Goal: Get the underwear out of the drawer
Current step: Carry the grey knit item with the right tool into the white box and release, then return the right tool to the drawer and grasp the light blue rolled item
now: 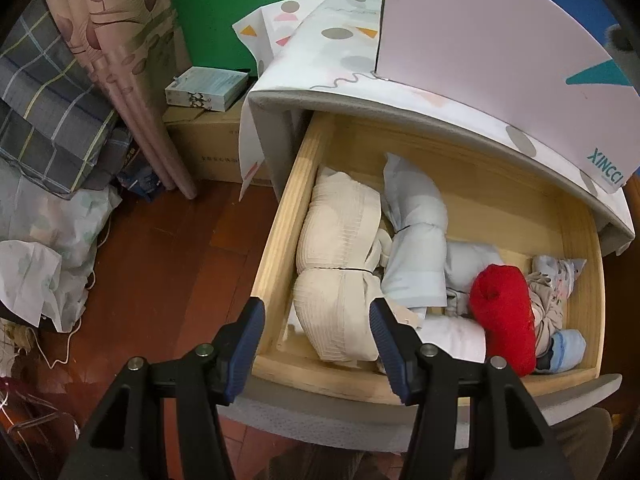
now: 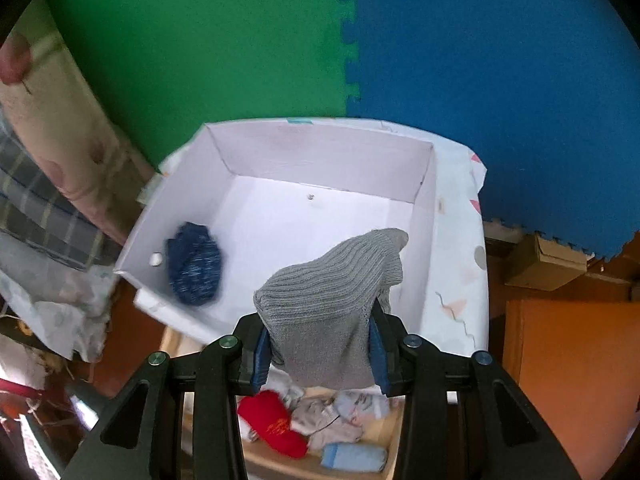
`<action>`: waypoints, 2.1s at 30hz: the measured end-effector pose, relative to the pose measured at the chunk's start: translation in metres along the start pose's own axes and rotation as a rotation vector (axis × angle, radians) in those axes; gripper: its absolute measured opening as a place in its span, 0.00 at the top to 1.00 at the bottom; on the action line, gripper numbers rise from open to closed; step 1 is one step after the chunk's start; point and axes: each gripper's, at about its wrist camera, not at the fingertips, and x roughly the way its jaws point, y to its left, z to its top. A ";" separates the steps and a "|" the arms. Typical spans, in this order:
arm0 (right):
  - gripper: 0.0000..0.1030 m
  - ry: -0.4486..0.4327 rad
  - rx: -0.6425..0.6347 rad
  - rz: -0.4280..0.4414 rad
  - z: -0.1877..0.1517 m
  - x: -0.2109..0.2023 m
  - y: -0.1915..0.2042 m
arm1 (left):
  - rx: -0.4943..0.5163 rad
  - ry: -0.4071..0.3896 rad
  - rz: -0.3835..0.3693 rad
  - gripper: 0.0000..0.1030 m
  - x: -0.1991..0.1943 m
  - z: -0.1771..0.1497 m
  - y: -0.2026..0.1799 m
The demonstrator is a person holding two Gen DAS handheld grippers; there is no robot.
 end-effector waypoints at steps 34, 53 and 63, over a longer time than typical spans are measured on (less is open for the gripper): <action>0.50 0.327 -0.178 0.024 -0.121 -0.004 -0.005 | 0.012 -0.004 0.014 0.46 0.000 0.000 -0.004; 0.50 0.726 -0.350 -0.016 -0.212 0.132 -0.013 | 0.006 -0.003 -0.007 0.46 0.001 0.000 0.001; 0.38 0.775 -0.392 -0.009 -0.224 0.169 -0.008 | -0.007 0.003 -0.026 0.46 0.003 0.001 0.003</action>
